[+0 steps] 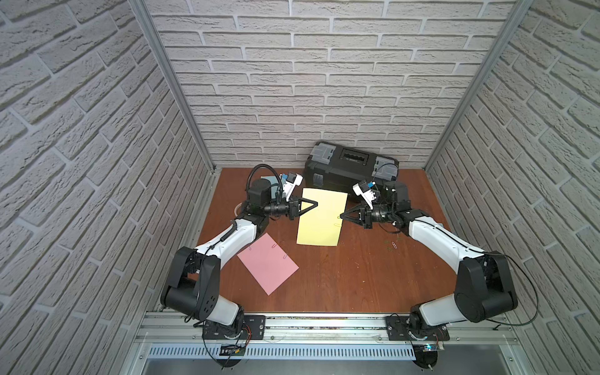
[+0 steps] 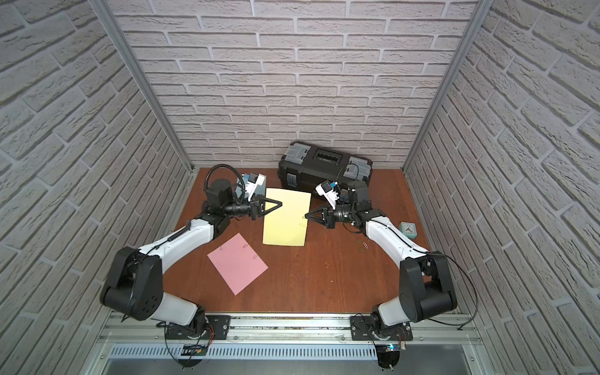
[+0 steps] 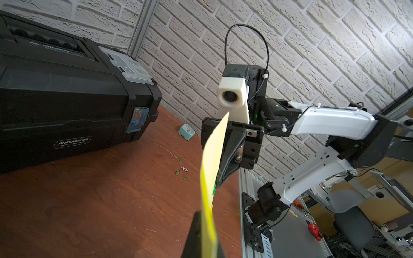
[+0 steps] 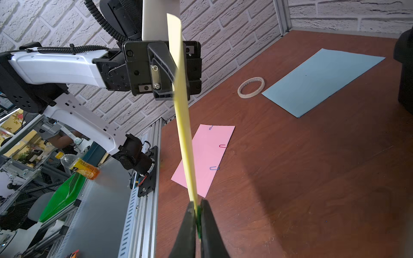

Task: Unclip the paperclips from the documents
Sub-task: Remove the paper clip from the document.

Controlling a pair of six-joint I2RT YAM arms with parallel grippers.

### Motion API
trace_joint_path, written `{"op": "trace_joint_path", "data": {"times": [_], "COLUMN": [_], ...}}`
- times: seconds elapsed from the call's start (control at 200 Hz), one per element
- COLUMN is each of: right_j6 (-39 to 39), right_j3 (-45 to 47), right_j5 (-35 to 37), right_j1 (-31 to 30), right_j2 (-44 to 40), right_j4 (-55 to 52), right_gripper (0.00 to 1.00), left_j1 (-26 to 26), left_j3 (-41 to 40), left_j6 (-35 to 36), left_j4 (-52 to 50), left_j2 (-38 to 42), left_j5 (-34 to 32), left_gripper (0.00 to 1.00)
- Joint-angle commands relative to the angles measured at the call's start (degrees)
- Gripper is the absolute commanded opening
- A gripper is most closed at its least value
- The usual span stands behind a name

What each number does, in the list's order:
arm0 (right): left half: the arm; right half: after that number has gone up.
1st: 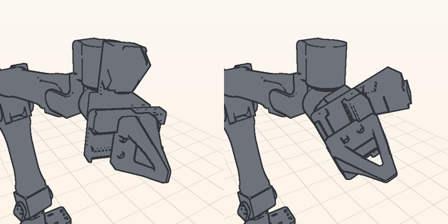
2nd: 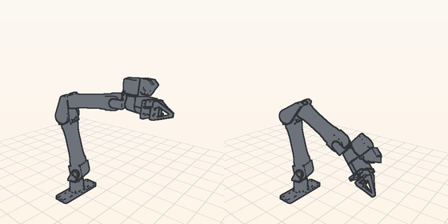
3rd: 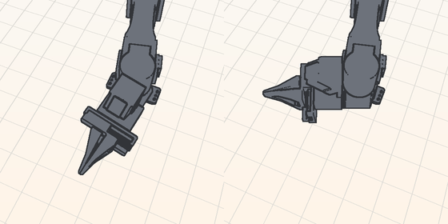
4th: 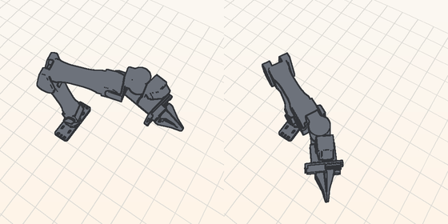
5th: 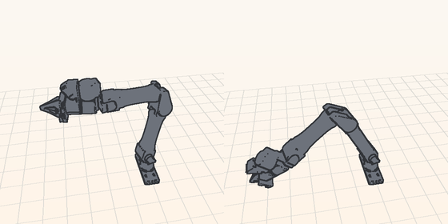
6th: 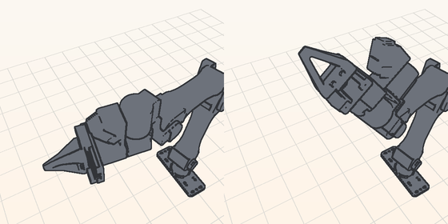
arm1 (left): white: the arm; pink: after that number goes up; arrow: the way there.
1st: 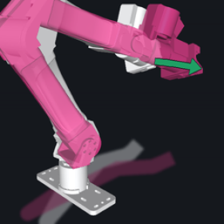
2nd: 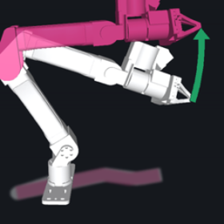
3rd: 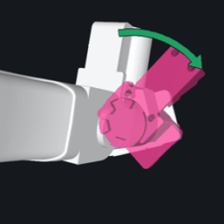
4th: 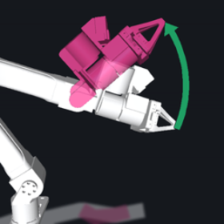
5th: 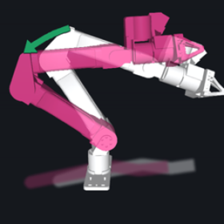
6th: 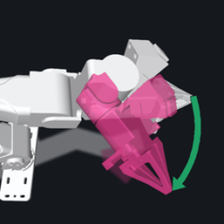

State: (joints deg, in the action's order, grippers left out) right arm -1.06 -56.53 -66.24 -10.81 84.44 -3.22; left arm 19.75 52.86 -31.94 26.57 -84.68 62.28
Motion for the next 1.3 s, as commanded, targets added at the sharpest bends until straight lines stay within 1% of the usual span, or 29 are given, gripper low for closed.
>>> {"op": "trace_joint_path", "data": {"times": [0.0, 0.305, 0.67, 1.29], "right_j6": [-0.5, -0.8, -0.1, -1.2], "right_j3": [-2.0, -2.2, -1.7, 0.4], "right_j5": [-0.1, -0.1, 1.3, 2.8], "right_j1": [0.3, 0.4, 1.4, 3.2], "right_j2": [0.8, 1.2, 0.0, -2.0], "right_j4": [1.0, 1.1, -0.4, -1.0], "right_gripper": [0.08, 0.06, 0.05, 0.06], "left_j1": [-0.6, -0.8, -1.0, -1.6], "left_j3": [0.1, 0.0, -0.1, -0.1], "left_j6": [0.9, 0.8, 0.9, 1.0], "left_j4": [2.0, 2.2, 2.2, 2.3], "left_j2": [1.4, 1.3, 1.8, 2.3], "left_j5": [1.4, 1.4, 1.4, 1.7], "left_gripper": [0.0, 0.0, 0.0, 0.0]}}
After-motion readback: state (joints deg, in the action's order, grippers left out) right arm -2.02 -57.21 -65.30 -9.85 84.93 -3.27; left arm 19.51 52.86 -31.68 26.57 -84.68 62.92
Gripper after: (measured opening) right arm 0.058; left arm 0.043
